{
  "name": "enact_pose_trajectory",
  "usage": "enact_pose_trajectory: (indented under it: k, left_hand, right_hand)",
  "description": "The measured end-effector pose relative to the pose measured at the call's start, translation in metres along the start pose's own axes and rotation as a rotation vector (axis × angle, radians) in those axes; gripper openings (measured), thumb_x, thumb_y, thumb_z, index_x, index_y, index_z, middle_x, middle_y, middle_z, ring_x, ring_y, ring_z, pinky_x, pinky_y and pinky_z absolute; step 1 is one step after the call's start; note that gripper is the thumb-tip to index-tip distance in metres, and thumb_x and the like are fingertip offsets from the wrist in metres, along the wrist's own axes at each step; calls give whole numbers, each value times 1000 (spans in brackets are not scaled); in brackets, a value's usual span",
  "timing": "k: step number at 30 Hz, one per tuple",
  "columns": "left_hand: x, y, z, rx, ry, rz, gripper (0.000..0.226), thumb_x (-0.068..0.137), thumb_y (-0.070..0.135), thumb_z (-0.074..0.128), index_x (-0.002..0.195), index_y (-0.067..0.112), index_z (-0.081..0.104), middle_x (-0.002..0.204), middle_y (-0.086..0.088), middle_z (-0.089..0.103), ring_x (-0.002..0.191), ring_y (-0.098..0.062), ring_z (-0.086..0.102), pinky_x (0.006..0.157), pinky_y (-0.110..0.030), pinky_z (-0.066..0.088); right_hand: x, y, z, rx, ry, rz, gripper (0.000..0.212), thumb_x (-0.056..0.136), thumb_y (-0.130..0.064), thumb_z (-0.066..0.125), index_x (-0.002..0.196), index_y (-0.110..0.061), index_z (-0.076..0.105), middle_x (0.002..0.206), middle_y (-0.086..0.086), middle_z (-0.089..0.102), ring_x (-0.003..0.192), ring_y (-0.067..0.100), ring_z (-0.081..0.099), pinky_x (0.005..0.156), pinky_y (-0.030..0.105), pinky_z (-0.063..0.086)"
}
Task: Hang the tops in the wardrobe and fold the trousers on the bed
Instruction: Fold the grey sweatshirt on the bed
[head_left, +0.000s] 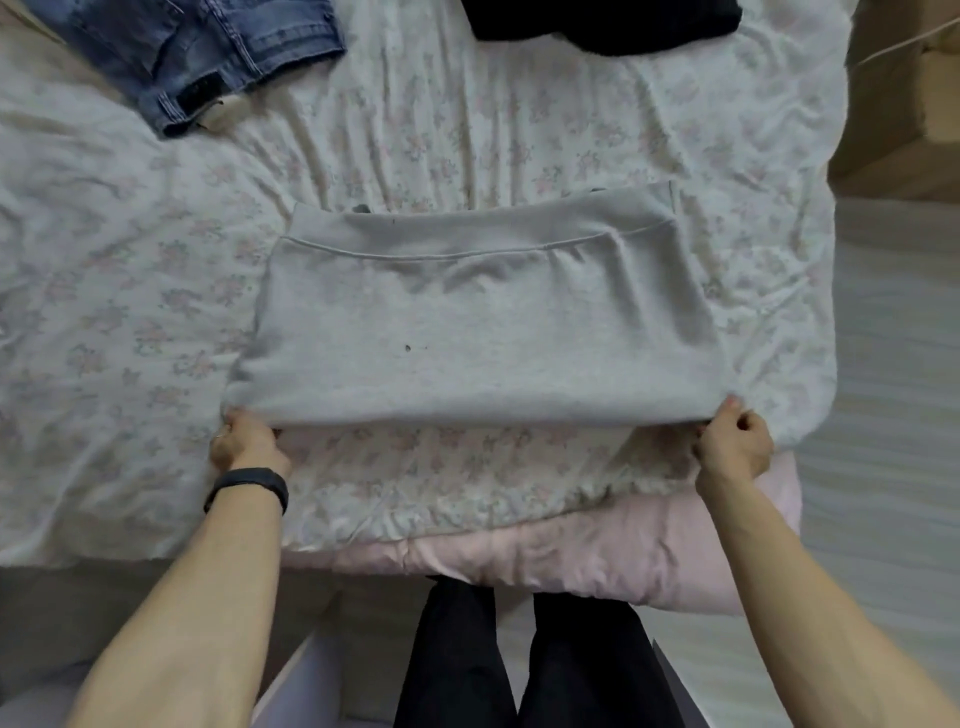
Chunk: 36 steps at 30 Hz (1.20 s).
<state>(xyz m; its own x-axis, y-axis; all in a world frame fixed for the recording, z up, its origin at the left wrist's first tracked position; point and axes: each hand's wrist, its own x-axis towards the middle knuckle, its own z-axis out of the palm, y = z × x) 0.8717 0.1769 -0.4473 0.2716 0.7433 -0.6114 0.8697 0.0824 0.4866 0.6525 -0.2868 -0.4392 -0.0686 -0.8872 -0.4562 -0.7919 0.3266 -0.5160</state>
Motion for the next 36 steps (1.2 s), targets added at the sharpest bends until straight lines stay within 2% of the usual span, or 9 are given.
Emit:
enact_pose_trajectory:
  k: [3, 6, 8, 11, 15, 21, 25, 31, 36]
  left_hand:
    - [-3, -5, -2, 92, -58, -42, 43, 103, 39, 48, 130, 6, 58, 129, -14, 65, 114, -33, 65, 96, -49, 55]
    - [-40, -26, 5, 264, 88, 140, 44, 101, 29, 47, 134, 0, 48, 140, -24, 52, 125, -41, 53, 101, -47, 46]
    - [-75, -43, 9, 436, 168, 588, 54, 98, 35, 52, 143, 6, 43, 150, -22, 40, 135, -42, 40, 107, -50, 35]
    - [-112, -64, 30, 870, -153, 1261, 67, 98, 46, 47, 158, 21, 28, 166, -8, 21, 153, -29, 18, 122, -47, 8]
    - [-92, -67, 56, 1282, -374, 1310, 59, 104, 57, 19, 157, 48, -3, 166, 12, -14, 155, -15, -13, 122, -48, -12]
    - [-10, -24, 42, 1313, -172, 1184, 60, 103, 55, 6, 159, 38, 2, 168, 9, -2, 156, -16, 0, 124, -48, -1]
    - [-94, -62, 73, 1149, -279, 1070, 66, 100, 62, 10, 158, 39, -11, 168, 6, -15, 155, -16, -13, 124, -52, -5]
    - [-263, -144, 149, 1192, -626, 1495, 86, 94, 73, 26, 161, 30, -8, 167, 2, -21, 152, -20, -23, 119, -55, -18]
    - [-333, -177, 211, 1457, -774, 1780, 70, 102, 23, 40, 162, 21, 3, 169, -8, -6, 155, -28, -9, 121, -56, -8]
  right_hand:
    - [0, 6, -1, 18, -130, 75, 36, 99, -42, 49, 77, -14, 55, 99, 24, 70, 87, 36, 67, 87, 58, 56]
    - [-16, 8, 0, -149, -76, 19, 34, 96, -37, 50, 114, -8, 56, 129, 23, 56, 112, 40, 57, 99, 47, 46]
    - [-44, 8, 7, -267, 26, -280, 60, 88, -40, 51, 136, -4, 46, 148, 22, 39, 132, 44, 40, 107, 49, 33]
    - [-101, 2, 31, -429, -99, -848, 67, 91, -46, 52, 150, -16, 38, 163, 15, 23, 146, 37, 26, 113, 52, 26]
    - [-105, -8, 73, -811, -457, -1273, 67, 100, -57, 29, 161, -36, 12, 171, 0, -3, 157, 21, -7, 124, 52, -1]
    - [64, -47, 42, -1169, -309, -864, 69, 92, -70, -7, 155, -44, -21, 162, -9, -33, 149, 16, -32, 121, 58, -13]
    - [88, -69, 12, -1085, -378, -746, 76, 99, -66, 26, 161, -30, 3, 170, 6, -4, 156, 26, -6, 122, 57, 5]
    - [78, -96, 17, -640, -448, -722, 53, 98, -36, 56, 143, -8, 50, 140, 20, 52, 130, 38, 44, 109, 46, 38]
    - [93, -120, 28, -419, -681, -569, 27, 92, -41, 61, 111, -22, 67, 107, -2, 72, 97, 21, 67, 85, 39, 53]
